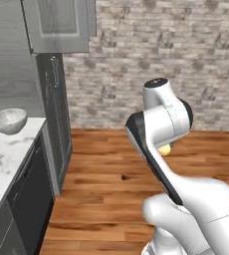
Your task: Pick the egg and butter from the fridge and place them by the bowl for mixing.
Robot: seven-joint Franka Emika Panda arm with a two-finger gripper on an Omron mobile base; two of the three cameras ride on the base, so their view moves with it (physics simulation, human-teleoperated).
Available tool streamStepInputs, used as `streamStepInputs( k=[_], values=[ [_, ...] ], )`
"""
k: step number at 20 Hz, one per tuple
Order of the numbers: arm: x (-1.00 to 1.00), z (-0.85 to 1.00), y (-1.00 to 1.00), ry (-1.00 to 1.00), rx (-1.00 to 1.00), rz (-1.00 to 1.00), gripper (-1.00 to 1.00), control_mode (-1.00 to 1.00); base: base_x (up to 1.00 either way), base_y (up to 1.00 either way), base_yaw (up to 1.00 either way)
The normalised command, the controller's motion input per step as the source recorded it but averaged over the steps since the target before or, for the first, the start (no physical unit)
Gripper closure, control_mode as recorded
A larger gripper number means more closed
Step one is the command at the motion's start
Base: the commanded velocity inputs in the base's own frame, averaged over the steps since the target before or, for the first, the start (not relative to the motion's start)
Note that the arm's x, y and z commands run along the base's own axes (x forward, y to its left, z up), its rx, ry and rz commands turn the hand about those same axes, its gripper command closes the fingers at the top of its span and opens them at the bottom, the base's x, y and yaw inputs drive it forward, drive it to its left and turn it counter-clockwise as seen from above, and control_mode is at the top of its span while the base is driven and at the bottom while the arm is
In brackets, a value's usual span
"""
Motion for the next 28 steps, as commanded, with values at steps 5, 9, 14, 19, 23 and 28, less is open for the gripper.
streamStepInputs(
  k=[5,9,14,19,23,28],
  values=[
    [0.0,0.0,0.0,0.0,0.0,0.0,1.0,1.0,0.82,0.2,0.2],
    [0.0,0.0,0.0,0.0,0.0,0.0,1.0,1.0,0.79,0.21,0.24],
    [0.0,0.0,0.0,0.0,0.0,0.0,1.0,1.0,0.66,0.17,0.36],
    [0.0,0.0,0.0,0.0,0.0,0.0,1.0,1.0,0.51,0.08,0.56],
    [0.0,0.0,0.0,0.0,0.0,0.0,1.0,1.0,0.44,0.03,0.64],
    [0.0,0.0,0.0,0.0,0.0,0.0,1.0,1.0,0.43,0.0,0.69]
  ],
)
